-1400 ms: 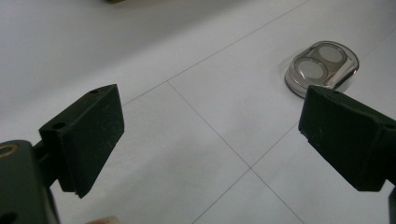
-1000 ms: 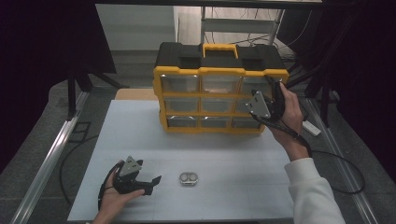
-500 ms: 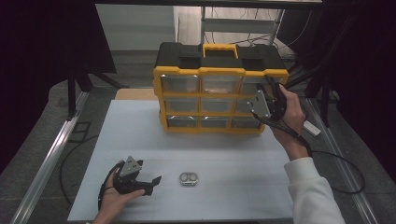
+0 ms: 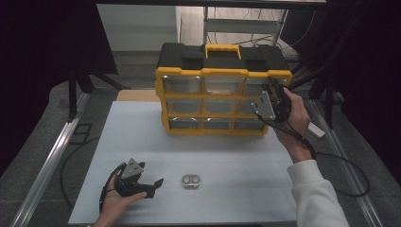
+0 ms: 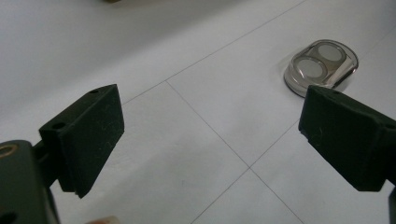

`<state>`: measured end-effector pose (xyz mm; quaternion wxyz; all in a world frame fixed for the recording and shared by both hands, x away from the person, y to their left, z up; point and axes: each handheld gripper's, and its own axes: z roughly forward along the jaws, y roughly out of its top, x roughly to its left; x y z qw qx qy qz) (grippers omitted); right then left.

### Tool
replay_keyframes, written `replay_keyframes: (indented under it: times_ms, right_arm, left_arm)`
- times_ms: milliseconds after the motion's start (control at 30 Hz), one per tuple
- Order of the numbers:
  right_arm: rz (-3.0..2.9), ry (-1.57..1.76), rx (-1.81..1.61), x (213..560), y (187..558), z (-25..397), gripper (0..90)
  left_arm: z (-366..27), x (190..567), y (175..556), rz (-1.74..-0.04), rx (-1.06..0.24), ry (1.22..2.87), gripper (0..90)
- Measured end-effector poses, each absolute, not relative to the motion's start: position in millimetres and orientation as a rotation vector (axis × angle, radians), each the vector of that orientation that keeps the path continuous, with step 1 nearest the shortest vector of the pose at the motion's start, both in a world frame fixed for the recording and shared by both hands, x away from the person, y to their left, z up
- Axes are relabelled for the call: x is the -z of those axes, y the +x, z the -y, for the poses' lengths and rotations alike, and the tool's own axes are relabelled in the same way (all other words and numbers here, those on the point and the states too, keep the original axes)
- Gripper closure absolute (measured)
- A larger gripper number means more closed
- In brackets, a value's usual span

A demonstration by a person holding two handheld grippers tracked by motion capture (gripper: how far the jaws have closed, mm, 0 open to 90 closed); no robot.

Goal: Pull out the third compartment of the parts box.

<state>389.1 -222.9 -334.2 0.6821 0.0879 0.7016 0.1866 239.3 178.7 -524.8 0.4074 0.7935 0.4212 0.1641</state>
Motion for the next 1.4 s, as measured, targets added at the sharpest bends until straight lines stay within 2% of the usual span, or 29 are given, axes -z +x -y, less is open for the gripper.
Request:
replay_keyframes:
  times_ms: [1400]
  right_arm:
    - [-1.5, 0.149, -0.425, 345, 372, 226, 73.9]
  left_arm:
    - [-178, 525, 239, -1.062, -0.415, 2.002, 7.2]
